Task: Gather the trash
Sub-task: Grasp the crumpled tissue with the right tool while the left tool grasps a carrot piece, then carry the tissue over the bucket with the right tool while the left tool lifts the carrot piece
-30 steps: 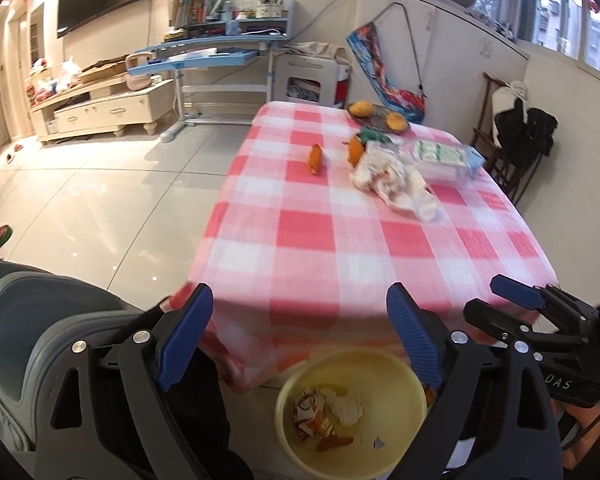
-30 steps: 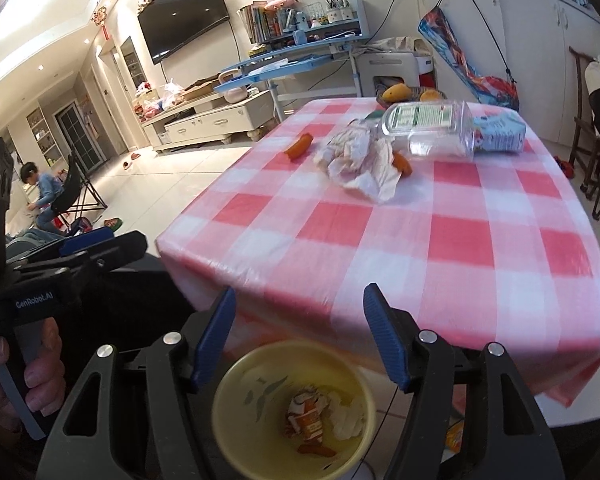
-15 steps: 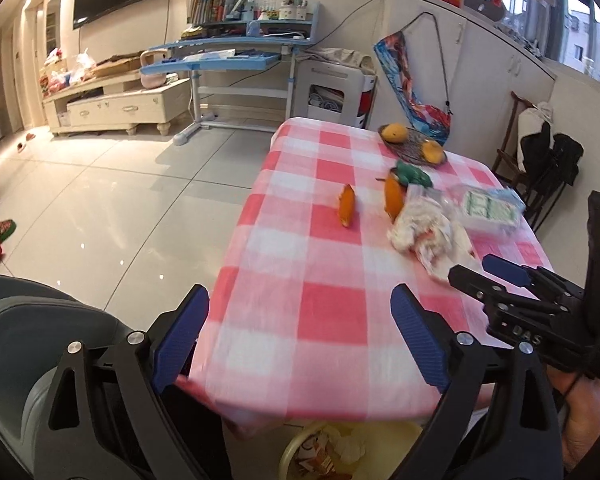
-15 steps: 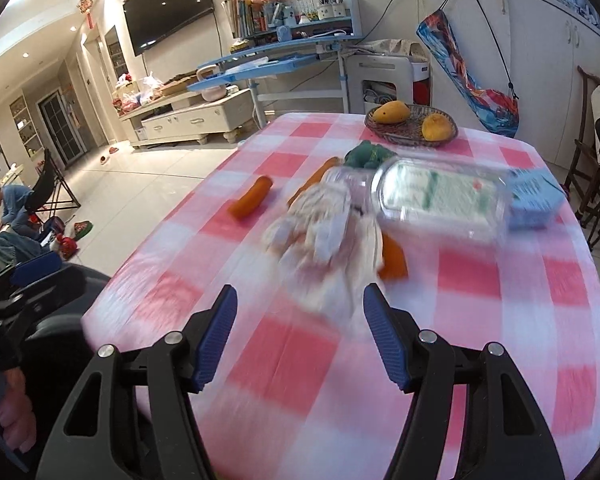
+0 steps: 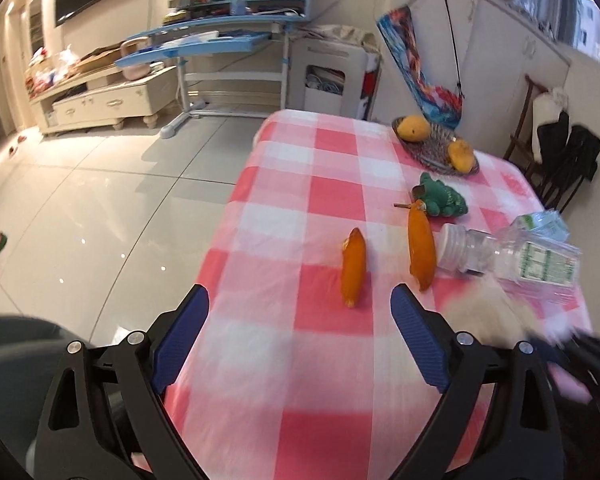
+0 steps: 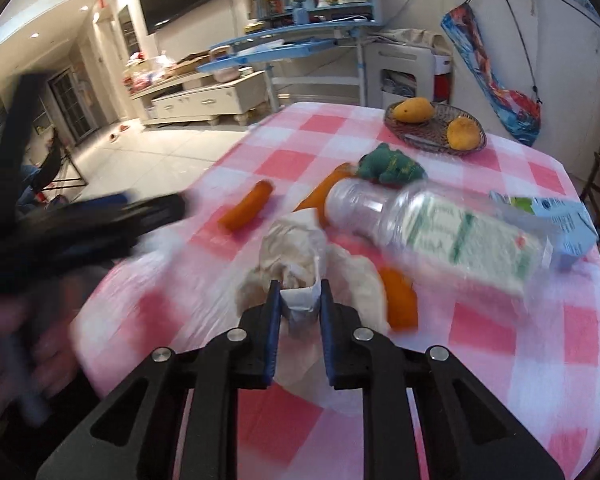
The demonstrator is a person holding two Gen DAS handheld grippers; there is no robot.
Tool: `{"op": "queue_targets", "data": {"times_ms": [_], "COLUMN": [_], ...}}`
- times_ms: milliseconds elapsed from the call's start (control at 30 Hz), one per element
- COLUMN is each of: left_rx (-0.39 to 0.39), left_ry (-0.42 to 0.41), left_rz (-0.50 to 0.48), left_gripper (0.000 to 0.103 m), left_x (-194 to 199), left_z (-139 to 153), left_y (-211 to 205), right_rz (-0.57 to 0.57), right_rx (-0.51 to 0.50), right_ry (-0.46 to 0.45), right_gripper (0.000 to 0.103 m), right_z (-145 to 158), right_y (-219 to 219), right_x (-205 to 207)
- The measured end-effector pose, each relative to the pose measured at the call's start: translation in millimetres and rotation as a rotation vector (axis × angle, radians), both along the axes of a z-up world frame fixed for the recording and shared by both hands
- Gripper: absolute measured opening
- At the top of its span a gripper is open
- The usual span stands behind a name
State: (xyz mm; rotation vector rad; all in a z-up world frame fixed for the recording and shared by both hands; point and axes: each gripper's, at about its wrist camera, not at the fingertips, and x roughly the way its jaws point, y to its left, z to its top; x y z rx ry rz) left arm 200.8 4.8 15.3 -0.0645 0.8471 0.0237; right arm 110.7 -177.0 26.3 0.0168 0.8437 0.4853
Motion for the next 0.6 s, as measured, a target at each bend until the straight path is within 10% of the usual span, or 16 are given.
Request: {"op": "queue_targets", "data": {"times_ms": [233,400,600], "left_rx": [0.071,0.079,0.019], "left_ry": [0.045,0.071,0.043], "left_rz": [-0.03,-0.09,-0.109], "left_gripper": [0.077,0.014,0.012], "left_x": [37,40,18], "left_z": [-22,-35,-27], "left_y": [-22,-36,-33], "right_rz": [-0.024,-0.052,-0.045], "right_rx": [0.069,0.127,0.164], "right_ry": [0.069,0.097,0.08], "right_gripper": [0.019,0.019,0.019], "right_z": [-18,-25,-21], "right_y": [-37,-44,-45], "right_x": [-44,-40,-42]}}
